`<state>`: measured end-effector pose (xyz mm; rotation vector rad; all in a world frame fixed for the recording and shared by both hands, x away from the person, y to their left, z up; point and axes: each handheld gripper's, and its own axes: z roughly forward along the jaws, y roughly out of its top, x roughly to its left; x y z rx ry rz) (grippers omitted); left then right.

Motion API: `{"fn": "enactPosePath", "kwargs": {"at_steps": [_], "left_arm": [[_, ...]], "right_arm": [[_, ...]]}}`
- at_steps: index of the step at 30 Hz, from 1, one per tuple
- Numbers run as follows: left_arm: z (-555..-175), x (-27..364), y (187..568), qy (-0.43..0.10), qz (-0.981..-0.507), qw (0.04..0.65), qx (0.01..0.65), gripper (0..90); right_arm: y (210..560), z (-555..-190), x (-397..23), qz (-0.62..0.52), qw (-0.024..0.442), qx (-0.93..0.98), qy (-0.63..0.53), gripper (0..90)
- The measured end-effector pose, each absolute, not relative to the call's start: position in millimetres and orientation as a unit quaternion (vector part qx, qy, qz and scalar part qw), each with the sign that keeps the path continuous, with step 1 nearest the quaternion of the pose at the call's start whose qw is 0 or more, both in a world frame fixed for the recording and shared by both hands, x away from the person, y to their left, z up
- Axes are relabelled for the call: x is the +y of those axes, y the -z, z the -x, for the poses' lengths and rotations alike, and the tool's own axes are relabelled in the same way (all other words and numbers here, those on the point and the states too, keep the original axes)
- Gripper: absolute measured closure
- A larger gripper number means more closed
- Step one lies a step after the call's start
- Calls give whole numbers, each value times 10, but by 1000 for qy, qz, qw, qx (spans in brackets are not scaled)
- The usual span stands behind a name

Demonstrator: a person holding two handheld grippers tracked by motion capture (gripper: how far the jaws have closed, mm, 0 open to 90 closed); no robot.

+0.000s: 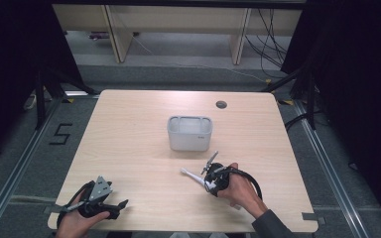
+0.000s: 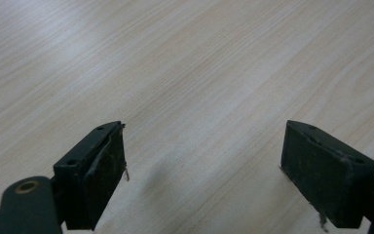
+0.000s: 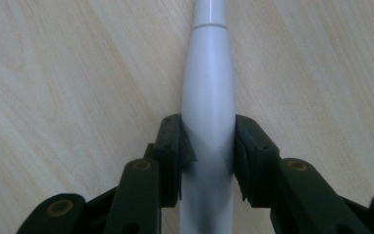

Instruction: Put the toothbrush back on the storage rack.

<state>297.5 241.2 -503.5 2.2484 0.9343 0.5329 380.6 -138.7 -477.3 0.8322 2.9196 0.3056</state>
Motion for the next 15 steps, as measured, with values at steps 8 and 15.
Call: {"fn": "enactPosePath", "kwargs": {"at_steps": [8, 15], "left_arm": [[-2973, 2396, 5049, -203, -847, 329, 364, 158], [-2973, 2395, 5050, -204, -846, 331, 365, 158]], "right_arm": [[4762, -3865, -1317, -260, 32, 963, -63, 662], [4764, -3893, -1299, -259, 27, 964, -56, 663]]}}
